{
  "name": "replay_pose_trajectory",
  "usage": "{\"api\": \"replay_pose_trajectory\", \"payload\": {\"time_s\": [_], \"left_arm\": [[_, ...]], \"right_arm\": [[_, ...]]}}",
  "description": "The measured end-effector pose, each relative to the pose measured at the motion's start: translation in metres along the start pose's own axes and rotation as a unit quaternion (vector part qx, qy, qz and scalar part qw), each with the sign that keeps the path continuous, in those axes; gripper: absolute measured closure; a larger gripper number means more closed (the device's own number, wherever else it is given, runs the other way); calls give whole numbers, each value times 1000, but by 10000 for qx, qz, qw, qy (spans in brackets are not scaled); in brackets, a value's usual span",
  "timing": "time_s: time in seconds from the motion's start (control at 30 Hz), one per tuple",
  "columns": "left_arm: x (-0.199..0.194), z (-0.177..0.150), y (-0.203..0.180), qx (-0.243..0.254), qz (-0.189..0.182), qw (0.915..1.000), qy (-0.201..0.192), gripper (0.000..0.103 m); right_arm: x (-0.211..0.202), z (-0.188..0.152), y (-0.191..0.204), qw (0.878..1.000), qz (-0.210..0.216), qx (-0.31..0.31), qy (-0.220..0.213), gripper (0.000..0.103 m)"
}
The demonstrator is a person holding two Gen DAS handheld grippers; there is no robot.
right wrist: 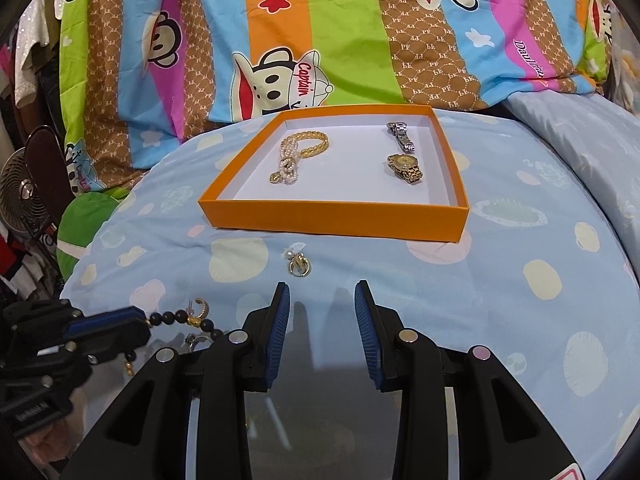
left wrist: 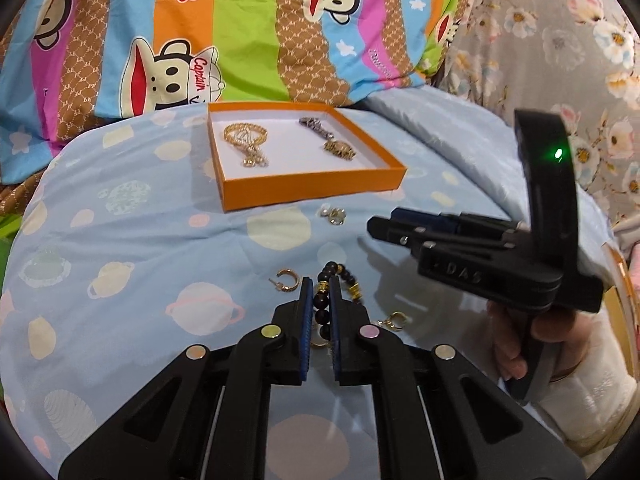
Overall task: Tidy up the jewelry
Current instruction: 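Grasp the black bead bracelet with the left gripper and lift it, then lower the right gripper onto a silver ring and close it while the left gripper holds the bead bracelet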
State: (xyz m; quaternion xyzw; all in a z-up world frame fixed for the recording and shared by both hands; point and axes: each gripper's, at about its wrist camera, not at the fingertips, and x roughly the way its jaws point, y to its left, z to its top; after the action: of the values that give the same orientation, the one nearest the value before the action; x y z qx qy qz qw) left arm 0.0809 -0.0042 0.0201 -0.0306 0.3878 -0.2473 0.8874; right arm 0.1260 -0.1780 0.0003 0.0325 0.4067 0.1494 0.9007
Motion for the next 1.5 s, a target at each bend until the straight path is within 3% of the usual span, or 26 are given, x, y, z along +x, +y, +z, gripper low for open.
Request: {"api": "replay_pose_trajectory", "payload": {"time_s": [0.87,1.23,1.5], "left_arm": [[-5,1,9,-133,140,9998,-19,96],[-33,0,-6,-139,-254,9994,-162,96],[-62,-12,-3,-298,-79,9990,-339,96]], "right_arm": [[34,23,14,9993,-145,-279,220,71],[3,-6,40,9981,331,-483,210,71],[2,-23,71,9953,490,-745,370,71]]}}
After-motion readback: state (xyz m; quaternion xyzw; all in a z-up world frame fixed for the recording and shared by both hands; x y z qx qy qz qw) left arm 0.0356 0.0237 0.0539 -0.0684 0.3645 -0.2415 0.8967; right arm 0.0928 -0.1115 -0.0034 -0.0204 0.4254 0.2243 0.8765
